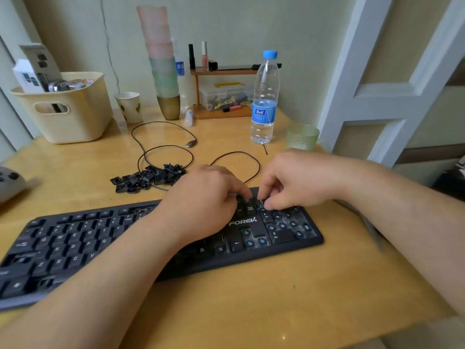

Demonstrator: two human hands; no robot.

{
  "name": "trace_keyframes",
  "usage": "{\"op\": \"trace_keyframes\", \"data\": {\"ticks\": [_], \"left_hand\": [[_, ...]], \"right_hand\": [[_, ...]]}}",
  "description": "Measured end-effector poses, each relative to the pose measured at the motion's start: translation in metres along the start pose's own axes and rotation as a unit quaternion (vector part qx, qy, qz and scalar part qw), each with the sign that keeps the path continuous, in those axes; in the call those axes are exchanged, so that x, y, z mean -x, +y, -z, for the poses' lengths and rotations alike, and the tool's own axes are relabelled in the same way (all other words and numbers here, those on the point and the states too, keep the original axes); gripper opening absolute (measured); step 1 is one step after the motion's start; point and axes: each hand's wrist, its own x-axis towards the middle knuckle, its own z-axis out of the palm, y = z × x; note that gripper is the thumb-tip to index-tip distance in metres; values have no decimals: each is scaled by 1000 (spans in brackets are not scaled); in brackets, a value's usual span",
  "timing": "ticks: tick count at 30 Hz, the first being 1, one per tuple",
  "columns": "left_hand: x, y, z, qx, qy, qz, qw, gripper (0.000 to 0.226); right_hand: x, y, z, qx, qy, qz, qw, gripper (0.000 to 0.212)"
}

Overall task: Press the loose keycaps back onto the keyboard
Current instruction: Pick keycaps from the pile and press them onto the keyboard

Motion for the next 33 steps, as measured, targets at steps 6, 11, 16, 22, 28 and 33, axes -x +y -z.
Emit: {"op": "trace_keyframes", "data": {"ticks": [6, 11, 16, 22, 28, 33], "left_hand": [[5, 2, 1, 26, 18, 6, 999, 42], [6, 5, 3, 40, 28, 21, 999, 41], [7, 14, 2, 40, 31, 29, 998, 33], [4, 24, 4, 329, 30, 101, 938, 25], [3, 22, 1, 395, 51, 111, 910, 26], [4, 23, -2, 426, 50, 119, 896, 26]], "right_hand": [[4, 4, 6, -12, 17, -14, 1000, 12], [11, 11, 20, -34, 57, -26, 997, 14], [13, 11, 15, -66, 84, -7, 994, 17], [21, -2, 4, -154, 174, 45, 972, 21], [25, -8, -4, -154, 227, 52, 960, 20], [26, -9, -7, -90, 241, 60, 964, 21]]}}
